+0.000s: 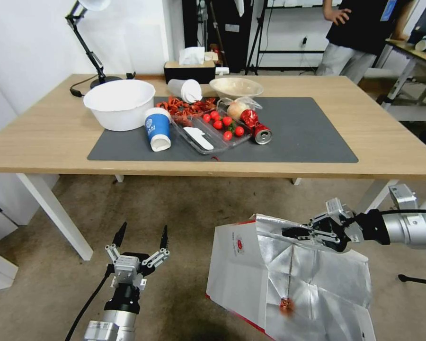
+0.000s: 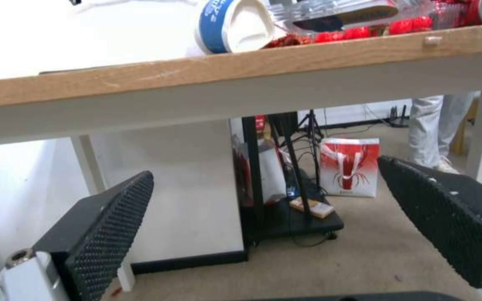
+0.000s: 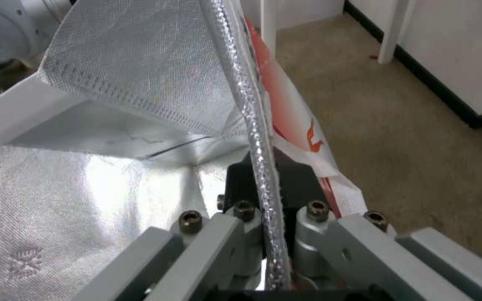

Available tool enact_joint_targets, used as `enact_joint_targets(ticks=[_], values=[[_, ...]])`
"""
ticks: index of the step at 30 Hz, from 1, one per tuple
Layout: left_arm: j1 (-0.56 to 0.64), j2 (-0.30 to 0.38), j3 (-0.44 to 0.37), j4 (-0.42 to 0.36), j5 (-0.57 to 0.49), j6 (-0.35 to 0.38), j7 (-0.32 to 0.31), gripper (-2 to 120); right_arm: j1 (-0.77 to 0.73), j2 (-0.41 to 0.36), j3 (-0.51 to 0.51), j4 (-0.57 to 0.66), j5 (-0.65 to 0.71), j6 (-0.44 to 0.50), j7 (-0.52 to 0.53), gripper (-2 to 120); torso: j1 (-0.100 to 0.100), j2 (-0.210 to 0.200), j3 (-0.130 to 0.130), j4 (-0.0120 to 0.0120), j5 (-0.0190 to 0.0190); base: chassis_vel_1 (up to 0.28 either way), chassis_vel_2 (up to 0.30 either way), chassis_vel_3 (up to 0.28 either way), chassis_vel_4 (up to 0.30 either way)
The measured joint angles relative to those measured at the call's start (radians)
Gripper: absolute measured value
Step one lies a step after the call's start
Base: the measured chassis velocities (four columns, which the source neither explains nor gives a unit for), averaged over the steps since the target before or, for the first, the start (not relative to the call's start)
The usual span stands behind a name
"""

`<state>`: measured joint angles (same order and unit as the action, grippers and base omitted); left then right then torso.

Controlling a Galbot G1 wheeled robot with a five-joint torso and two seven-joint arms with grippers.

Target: Pick up the food delivery bag from the floor and place it on the table.

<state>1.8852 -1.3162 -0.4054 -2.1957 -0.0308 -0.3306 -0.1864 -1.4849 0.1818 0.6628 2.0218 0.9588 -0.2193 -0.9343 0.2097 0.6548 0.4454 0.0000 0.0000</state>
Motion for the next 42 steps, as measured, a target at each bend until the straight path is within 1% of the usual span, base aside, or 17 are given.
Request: enact_joint_targets(ticks=[5,10,12,16,19,25,31,33,36,42], values=[[0.001,0.0,0.0,-0.001,0.005,-0.003,-0.001,100,0.0,0.001,0.0,0.001,0.0,0.0,0.001,0,0.01,0.024,0.015,-0.0001,0.0,0.0,0.0,0.0,0.0],[0.0,-0.002,0.0,-0.001,0.006,-0.003,-0.001,100,0.0,0.002,0.0,0.002,0.0,0.0,0.001,0,0.016,0.04,0.024,0.0,0.0,0.0,0.0,0.0,0.0],[0.0,-0.003,0.0,-0.001,0.006,-0.003,-0.002,100,-0.001,0.002,0.001,0.001,-0.001,0.0,-0.001,0,0.022,0.054,0.032,-0.0001,0.0,0.0,0.0,0.0,0.0],[0.001,-0.003,-0.001,-0.001,0.006,-0.003,-0.002,100,-0.001,0.003,0.001,-0.001,-0.001,0.0,-0.001,0,0.027,0.066,0.039,0.0,0.0,0.0,0.0,0.0,0.0],[0.001,-0.003,-0.002,-0.001,0.007,-0.002,-0.002,100,-0.001,0.003,0.001,-0.002,-0.002,0.0,-0.001,0,0.034,0.084,0.049,-0.0002,0.0,0.0,0.0,0.0,0.0],[0.0,-0.004,-0.001,0.001,0.006,-0.002,-0.002,100,-0.001,0.003,0.0,-0.003,-0.003,0.0,-0.005,0,0.041,0.1,0.06,0.0,0.0,0.0,0.0,0.0,0.0],[-0.001,-0.005,-0.001,0.002,0.007,0.004,0.005,100,-0.001,0.002,0.0,-0.007,-0.004,0.001,-0.005,0,0.055,0.134,0.079,0.0,0.0,0.0,0.0,0.0,0.0],[-0.001,-0.005,-0.001,0.002,0.007,0.004,0.005,100,-0.001,0.003,-0.001,-0.007,-0.004,0.001,-0.005,0,0.056,0.138,0.081,0.0,0.0,0.0,0.0,0.0,0.0],[-0.001,-0.005,-0.001,0.003,0.007,0.004,0.005,100,-0.002,0.003,-0.001,-0.007,-0.004,0.001,-0.005,0,0.064,0.157,0.093,-0.0001,0.0,0.0,0.0,0.0,0.0],[-0.002,-0.005,-0.001,0.003,0.007,0.004,0.005,100,-0.001,0.002,-0.001,-0.007,-0.004,0.002,-0.005,0,0.075,0.181,0.107,-0.0001,0.0,0.0,0.0,0.0,0.0]])
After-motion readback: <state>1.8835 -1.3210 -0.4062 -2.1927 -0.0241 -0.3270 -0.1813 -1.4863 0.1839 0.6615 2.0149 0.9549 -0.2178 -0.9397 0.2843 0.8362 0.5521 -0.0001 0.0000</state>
